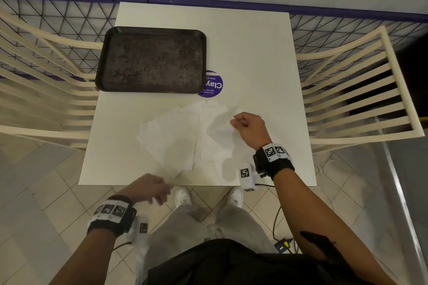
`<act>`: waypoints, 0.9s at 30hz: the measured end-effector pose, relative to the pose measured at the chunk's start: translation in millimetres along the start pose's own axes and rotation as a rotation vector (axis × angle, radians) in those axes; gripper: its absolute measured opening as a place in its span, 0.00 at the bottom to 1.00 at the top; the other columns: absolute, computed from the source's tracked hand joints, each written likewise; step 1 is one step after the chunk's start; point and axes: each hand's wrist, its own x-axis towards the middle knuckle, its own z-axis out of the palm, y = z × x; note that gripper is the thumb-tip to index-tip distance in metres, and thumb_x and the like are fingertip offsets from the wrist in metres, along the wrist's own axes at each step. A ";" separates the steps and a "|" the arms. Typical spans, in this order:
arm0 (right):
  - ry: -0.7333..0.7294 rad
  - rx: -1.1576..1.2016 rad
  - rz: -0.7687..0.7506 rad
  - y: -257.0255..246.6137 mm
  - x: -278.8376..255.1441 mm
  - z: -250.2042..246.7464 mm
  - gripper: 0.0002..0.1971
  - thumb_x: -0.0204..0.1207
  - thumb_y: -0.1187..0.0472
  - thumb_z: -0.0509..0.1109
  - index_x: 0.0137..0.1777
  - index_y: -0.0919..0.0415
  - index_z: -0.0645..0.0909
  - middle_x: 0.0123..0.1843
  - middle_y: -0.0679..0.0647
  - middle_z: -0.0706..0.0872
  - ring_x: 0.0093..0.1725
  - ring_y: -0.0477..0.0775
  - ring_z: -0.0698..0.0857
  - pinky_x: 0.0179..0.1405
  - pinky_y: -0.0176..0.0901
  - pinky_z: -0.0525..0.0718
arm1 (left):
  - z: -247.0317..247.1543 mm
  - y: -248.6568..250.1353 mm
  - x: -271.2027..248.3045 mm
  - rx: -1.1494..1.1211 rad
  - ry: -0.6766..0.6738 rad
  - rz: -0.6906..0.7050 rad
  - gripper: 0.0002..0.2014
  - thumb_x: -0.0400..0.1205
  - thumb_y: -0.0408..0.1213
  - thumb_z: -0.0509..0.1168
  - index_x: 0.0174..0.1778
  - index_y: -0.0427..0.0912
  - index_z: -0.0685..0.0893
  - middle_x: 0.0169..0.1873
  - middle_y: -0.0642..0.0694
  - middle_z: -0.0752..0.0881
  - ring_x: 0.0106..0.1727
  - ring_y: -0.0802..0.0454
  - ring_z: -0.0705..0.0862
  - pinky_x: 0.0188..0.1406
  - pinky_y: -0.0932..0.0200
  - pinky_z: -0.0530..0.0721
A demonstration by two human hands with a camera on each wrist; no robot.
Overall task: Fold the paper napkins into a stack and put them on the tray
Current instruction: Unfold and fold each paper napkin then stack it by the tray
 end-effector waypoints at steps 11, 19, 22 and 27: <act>-0.072 0.419 0.012 -20.9 -13.7 -2.9 0.08 0.80 0.59 0.77 0.54 0.62 0.89 0.49 0.58 0.94 0.46 0.52 0.90 0.51 0.47 0.86 | -19.8 145.7 24.6 -0.682 0.245 0.401 0.29 0.84 0.47 0.74 0.80 0.45 0.75 0.62 0.41 0.91 0.63 0.45 0.90 0.64 0.45 0.90; -0.103 0.319 -0.084 -26.4 -24.2 -3.7 0.26 0.79 0.62 0.77 0.75 0.43 0.78 0.38 0.51 0.88 0.39 0.46 0.84 0.42 0.39 0.84 | -15.2 147.7 34.2 -0.599 0.500 0.535 0.13 0.84 0.33 0.75 0.62 0.51 0.88 0.33 0.45 0.87 0.40 0.49 0.85 0.48 0.48 0.89; -0.127 0.262 -0.131 -28.6 -22.0 -1.6 0.27 0.75 0.60 0.81 0.71 0.38 0.82 0.45 0.52 0.86 0.39 0.48 0.83 0.44 0.40 0.86 | -18.9 143.7 35.4 -0.474 0.525 0.546 0.08 0.83 0.38 0.76 0.52 0.57 0.93 0.43 0.32 0.87 0.46 0.35 0.86 0.55 0.36 0.89; -0.110 0.084 -0.188 -34.7 -24.0 3.4 0.13 0.74 0.56 0.82 0.58 0.46 0.91 0.45 0.43 0.85 0.37 0.44 0.79 0.48 0.32 0.81 | -22.6 143.6 30.4 -0.479 0.528 0.536 0.07 0.81 0.40 0.78 0.53 0.53 0.94 0.51 0.49 0.94 0.55 0.46 0.91 0.64 0.44 0.89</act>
